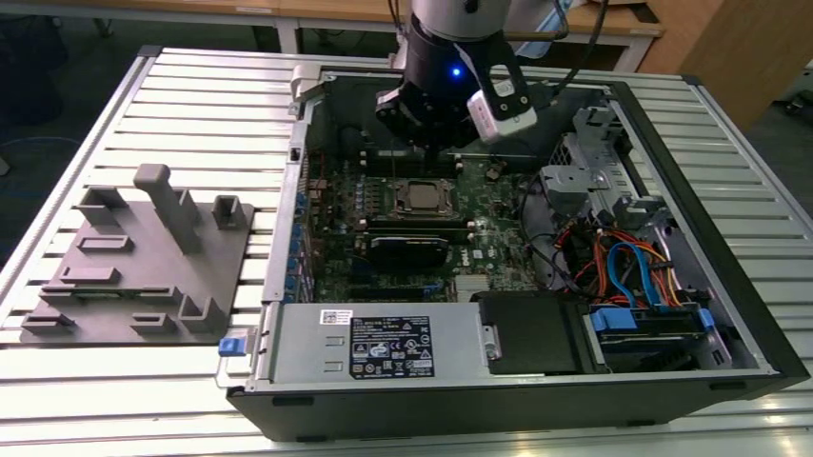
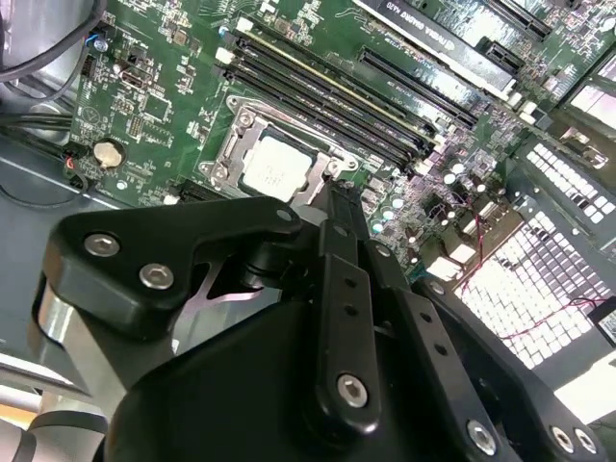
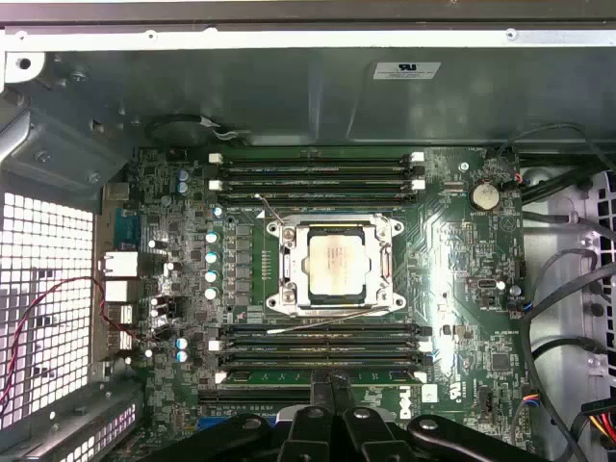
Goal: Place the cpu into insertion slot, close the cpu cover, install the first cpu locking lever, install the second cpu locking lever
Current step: 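Close the cpu cover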
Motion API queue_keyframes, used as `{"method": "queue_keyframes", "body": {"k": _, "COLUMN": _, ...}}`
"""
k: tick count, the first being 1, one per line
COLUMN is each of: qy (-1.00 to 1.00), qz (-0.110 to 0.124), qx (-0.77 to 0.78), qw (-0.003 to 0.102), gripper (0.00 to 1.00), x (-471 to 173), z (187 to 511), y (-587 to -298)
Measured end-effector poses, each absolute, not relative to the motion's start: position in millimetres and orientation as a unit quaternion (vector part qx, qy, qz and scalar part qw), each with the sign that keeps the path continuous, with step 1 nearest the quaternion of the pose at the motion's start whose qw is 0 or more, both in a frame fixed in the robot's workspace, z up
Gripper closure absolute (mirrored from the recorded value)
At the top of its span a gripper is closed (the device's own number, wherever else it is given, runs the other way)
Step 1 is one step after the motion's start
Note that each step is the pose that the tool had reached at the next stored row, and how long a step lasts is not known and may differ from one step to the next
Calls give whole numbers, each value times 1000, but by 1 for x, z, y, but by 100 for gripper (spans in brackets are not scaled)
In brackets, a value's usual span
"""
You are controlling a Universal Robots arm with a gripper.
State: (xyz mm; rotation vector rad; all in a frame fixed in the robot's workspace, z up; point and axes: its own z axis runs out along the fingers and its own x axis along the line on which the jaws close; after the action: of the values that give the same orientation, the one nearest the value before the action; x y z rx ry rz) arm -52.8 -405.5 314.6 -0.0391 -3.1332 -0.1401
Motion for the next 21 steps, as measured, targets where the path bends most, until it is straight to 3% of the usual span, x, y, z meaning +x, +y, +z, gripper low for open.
{"method": "queue_keyframes", "body": {"k": 21, "qy": -999, "qz": -45, "qx": -12, "qw": 2, "gripper": 90, "x": -53, "z": 304, "y": -402}}
